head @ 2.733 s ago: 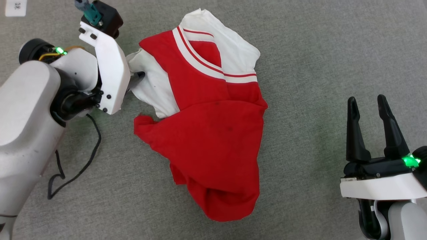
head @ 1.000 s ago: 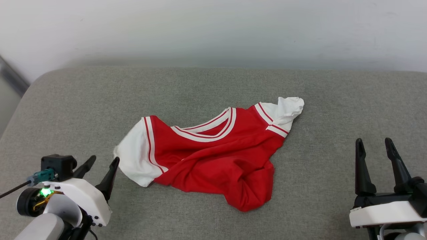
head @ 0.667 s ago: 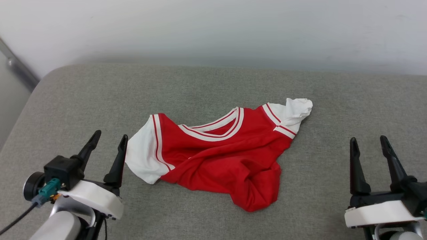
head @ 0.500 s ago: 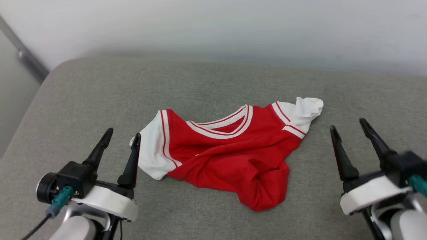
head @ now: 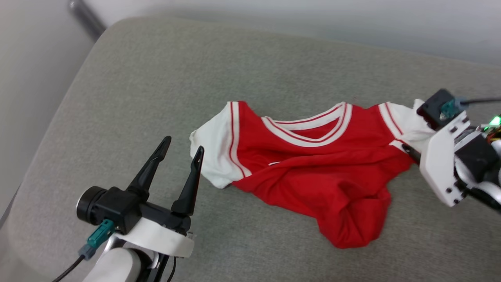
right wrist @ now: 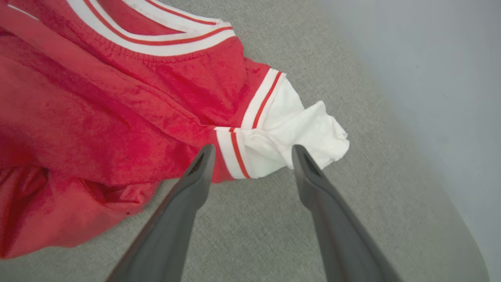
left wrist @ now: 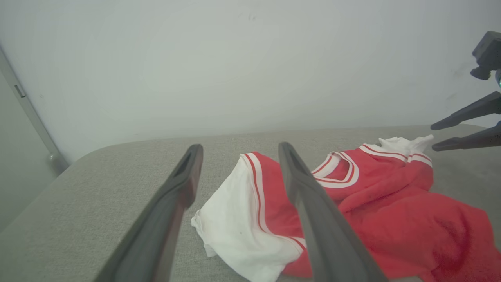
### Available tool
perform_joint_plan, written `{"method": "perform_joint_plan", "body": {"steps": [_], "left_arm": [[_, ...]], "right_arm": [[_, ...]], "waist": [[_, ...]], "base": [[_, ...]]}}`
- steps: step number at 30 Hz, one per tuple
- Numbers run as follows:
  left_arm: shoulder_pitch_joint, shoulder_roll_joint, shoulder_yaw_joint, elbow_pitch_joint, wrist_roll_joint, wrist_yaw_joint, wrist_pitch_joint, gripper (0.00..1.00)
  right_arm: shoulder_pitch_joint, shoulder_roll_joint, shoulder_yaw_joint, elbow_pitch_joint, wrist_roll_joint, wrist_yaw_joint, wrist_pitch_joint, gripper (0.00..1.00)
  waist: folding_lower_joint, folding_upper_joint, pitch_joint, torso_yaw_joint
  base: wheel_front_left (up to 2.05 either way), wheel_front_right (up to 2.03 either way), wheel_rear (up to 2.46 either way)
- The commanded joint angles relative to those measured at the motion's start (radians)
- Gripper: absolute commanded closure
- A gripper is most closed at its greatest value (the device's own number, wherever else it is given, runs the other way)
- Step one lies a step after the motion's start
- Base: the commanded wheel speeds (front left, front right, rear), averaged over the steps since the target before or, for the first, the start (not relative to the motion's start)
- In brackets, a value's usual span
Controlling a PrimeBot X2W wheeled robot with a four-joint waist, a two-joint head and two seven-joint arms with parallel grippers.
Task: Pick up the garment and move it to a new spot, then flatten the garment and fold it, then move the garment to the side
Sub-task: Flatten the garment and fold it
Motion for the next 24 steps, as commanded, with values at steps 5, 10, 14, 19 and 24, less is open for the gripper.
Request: {"method": "perform_joint_plan", "body": {"steps": [5,10,14,19,24], "left_arm": [[-0.030,-0.044,0.010,0.017,0.022,-0.033,-0.002,0.00],[-0.024,-0.074,0.017,0.032,0.040,-0.052,-0.002,0.00],[-0.010,-0.084,0.025,0.045,0.051,-0.063,-0.003,0.00],[0.013,-0.083,0.046,0.061,0.056,-0.067,-0.003,0.00],[0.038,-0.071,0.058,0.077,0.050,-0.069,-0.002,0.00]], "right_arm": [[-0.113,-0.064,0.098,0.092,0.045,-0.001,0.091,0.00],[-0.119,-0.091,0.165,0.189,0.074,-0.001,0.092,0.00],[-0.072,-0.098,0.202,0.266,0.095,-0.001,0.094,0.00],[-0.034,-0.098,0.202,0.297,0.118,-0.001,0.060,1.00],[-0.008,-0.085,0.162,0.304,0.130,-0.001,-0.004,1.00]], "waist": [[-0.0001,0.0000,0.083,0.110],[-0.0001,0.0000,0.098,0.146],[-0.0001,0.0000,0.083,0.154],[-0.0001,0.0000,0.040,0.128],[-0.0001,0.0000,-0.017,0.080]], "base": [[0.00,0.00,0.00],[0.00,0.00,0.00],[0.00,0.00,0.00],[0.00,0.00,0.00],[0.00,0.00,0.00]]}}
